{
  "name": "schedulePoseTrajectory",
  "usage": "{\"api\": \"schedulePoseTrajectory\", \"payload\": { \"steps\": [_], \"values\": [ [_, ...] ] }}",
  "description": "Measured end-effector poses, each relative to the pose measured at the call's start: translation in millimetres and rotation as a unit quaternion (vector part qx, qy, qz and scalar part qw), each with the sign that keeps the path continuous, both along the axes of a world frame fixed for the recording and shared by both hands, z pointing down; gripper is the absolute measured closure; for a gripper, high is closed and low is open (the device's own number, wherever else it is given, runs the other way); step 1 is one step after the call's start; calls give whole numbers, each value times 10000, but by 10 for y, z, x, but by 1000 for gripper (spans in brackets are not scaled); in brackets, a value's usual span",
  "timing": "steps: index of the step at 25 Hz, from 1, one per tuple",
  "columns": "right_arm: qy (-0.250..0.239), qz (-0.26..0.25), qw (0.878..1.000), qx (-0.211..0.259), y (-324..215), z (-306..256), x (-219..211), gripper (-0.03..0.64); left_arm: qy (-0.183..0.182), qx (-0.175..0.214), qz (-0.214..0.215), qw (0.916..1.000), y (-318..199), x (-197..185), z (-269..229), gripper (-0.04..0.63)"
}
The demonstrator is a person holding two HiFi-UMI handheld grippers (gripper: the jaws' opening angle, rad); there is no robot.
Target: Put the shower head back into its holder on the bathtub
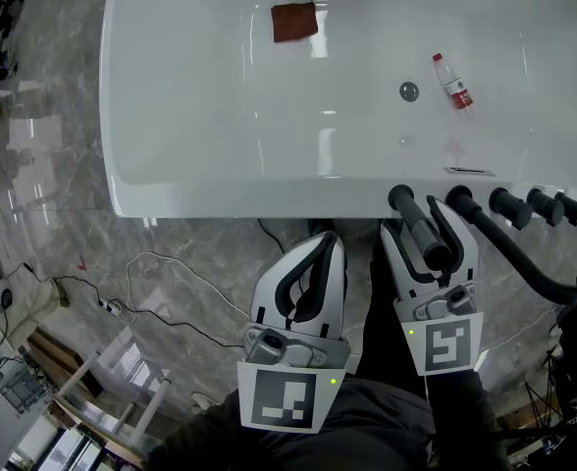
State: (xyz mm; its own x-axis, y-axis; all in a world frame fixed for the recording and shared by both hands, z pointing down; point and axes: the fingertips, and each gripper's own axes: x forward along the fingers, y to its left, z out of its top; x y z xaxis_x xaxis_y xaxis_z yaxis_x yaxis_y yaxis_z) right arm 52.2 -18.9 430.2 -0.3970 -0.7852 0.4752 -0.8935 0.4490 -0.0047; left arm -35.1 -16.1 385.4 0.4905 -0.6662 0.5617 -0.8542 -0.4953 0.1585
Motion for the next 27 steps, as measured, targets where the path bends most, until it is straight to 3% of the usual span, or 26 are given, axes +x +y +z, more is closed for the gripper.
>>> {"api": "schedulePoseTrajectory", "payload": {
  "steps": [5,9,12,13,17,22,27],
  "values": [
    [16,-76,10000,-27,24,16,-14,382,35,-47,37,10000,26,17,31,592],
    [-78,56,9993,368,-48,-95,-114,382,110,-423,-218,9988,99,-156,81,592],
    [-104,-39,9992,-379,60,149,-262,382,-69,204,-297,9993,-102,-295,-79,592],
    [-125,-80,9994,-322,44,137,-265,382,-84,344,-273,9990,-132,-271,-113,592],
    [18,-179,9997,166,-25,-44,-136,382,92,311,-196,9993,-85,-77,-126,592],
    [30,-153,9997,170,-9,33,35,382,101,306,-137,9994,-68,105,-45,592],
    [102,-146,9997,173,5,18,-31,382,169,322,-101,9993,-54,45,-56,592]
  ]
}}
